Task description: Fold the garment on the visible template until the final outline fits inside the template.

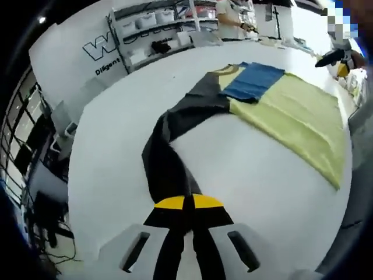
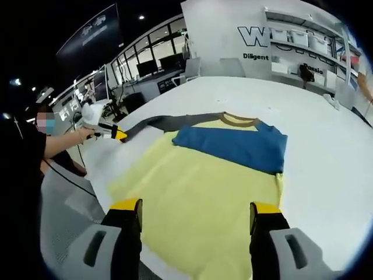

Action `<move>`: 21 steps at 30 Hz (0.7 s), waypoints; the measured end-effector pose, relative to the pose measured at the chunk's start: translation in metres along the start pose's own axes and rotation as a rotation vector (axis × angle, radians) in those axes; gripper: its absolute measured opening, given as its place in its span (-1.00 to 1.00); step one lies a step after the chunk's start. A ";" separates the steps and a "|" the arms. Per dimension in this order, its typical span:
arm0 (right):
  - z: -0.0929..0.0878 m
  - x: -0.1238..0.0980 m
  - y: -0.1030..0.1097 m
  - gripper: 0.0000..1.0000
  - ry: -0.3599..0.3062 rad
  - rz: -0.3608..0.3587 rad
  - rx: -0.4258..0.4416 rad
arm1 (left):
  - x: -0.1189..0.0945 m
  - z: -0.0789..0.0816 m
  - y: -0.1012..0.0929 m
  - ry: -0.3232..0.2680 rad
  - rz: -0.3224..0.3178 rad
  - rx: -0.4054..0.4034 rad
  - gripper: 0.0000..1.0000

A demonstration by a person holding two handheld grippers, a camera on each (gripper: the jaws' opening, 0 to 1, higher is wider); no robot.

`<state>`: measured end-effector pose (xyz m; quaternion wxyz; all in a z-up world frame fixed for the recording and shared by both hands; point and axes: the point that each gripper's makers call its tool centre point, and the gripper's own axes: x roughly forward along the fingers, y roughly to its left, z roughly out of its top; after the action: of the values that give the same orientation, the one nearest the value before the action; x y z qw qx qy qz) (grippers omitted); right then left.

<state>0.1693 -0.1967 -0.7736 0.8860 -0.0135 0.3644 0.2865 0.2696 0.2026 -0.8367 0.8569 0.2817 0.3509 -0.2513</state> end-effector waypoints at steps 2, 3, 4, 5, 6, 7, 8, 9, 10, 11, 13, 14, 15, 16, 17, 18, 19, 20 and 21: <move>-0.001 0.000 0.000 0.47 0.003 -0.001 0.003 | -0.001 -0.005 0.009 0.028 0.006 0.074 -0.99; -0.001 0.001 0.000 0.46 0.003 -0.001 0.003 | -0.002 -0.004 0.009 0.022 0.005 0.070 -0.99; -0.001 0.001 0.000 0.46 0.002 -0.002 0.000 | -0.005 -0.003 0.012 0.009 -0.002 0.059 -0.99; -0.001 0.001 0.000 0.46 0.000 -0.003 -0.004 | -0.006 -0.003 0.013 0.008 -0.003 0.061 -0.99; 0.000 0.002 0.001 0.46 0.001 -0.004 -0.005 | -0.007 -0.006 0.016 0.017 0.004 0.091 -0.99; 0.000 0.003 0.001 0.46 0.005 -0.002 -0.002 | -0.008 -0.008 0.019 0.027 0.006 0.115 -0.99; 0.000 0.004 0.002 0.46 0.006 -0.001 -0.002 | -0.009 -0.009 0.020 0.031 0.008 0.123 -0.99; 0.001 0.004 0.003 0.46 0.007 -0.001 -0.005 | -0.010 -0.011 0.022 0.034 0.009 0.125 -0.99; 0.002 0.005 0.004 0.46 0.008 -0.001 -0.009 | -0.012 -0.014 0.024 0.035 0.003 0.139 -0.99; 0.003 0.005 0.005 0.46 0.007 -0.001 -0.011 | -0.012 -0.014 0.025 0.034 0.004 0.142 -0.99; 0.005 0.005 0.006 0.45 0.003 0.000 -0.013 | -0.016 -0.023 0.038 0.045 0.011 0.162 -0.99; 0.005 0.005 0.006 0.45 0.003 -0.001 -0.014 | -0.017 -0.025 0.043 0.051 0.019 0.159 -0.99; 0.005 0.004 0.007 0.45 0.004 -0.001 -0.015 | -0.018 -0.028 0.048 0.057 0.023 0.153 -0.99; 0.005 0.004 0.007 0.46 0.006 -0.001 -0.018 | -0.019 -0.033 0.054 0.065 0.030 0.150 -0.99; 0.004 0.004 0.008 0.46 0.005 -0.001 -0.018 | -0.020 -0.035 0.059 0.071 0.041 0.147 -0.99; 0.004 0.004 0.009 0.45 0.004 0.000 -0.017 | -0.021 -0.037 0.062 0.077 0.048 0.147 -0.99; 0.004 0.004 0.009 0.45 0.005 0.001 -0.014 | -0.024 -0.043 0.074 0.122 0.097 0.210 -0.99; 0.003 0.004 0.009 0.45 0.007 0.000 -0.014 | -0.026 -0.046 0.083 0.149 0.131 0.252 -0.99; 0.002 0.004 0.010 0.45 0.013 -0.002 -0.015 | -0.024 -0.047 0.082 0.142 0.121 0.229 -0.99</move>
<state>0.1679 -0.1860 -0.7733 0.8836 -0.0224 0.3681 0.2885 0.2846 0.2977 -0.8215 0.8058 0.4154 0.3621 -0.2168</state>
